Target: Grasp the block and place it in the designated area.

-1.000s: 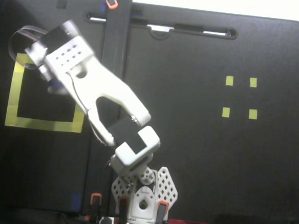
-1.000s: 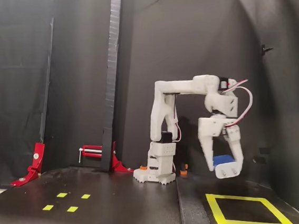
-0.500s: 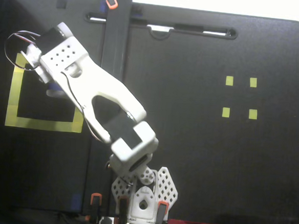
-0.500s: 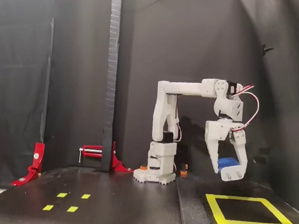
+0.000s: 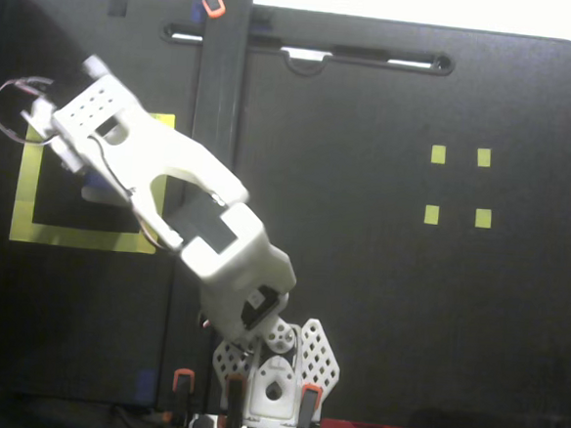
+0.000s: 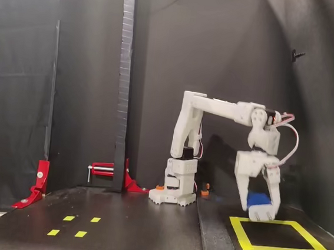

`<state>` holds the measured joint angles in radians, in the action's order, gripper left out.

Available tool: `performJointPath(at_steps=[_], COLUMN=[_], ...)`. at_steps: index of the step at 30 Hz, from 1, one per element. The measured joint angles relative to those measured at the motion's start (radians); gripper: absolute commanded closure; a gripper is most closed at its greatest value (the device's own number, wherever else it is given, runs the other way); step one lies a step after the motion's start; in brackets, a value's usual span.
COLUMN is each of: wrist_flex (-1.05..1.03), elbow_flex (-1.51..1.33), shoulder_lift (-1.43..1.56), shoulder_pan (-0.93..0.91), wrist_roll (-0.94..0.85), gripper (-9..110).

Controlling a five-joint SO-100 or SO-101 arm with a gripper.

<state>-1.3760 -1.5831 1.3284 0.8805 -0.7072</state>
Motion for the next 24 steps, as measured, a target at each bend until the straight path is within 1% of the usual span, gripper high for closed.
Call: performJointPath(at_steps=[9, 24], wrist_flex=[0.02, 0.034], elbow_flex=[0.1, 0.126], shoulder_lift=[-0.141, -0.201], shoulder_pan=[-0.005, -0.005], wrist_roll=[0.017, 0.018], gripper=[82, 81])
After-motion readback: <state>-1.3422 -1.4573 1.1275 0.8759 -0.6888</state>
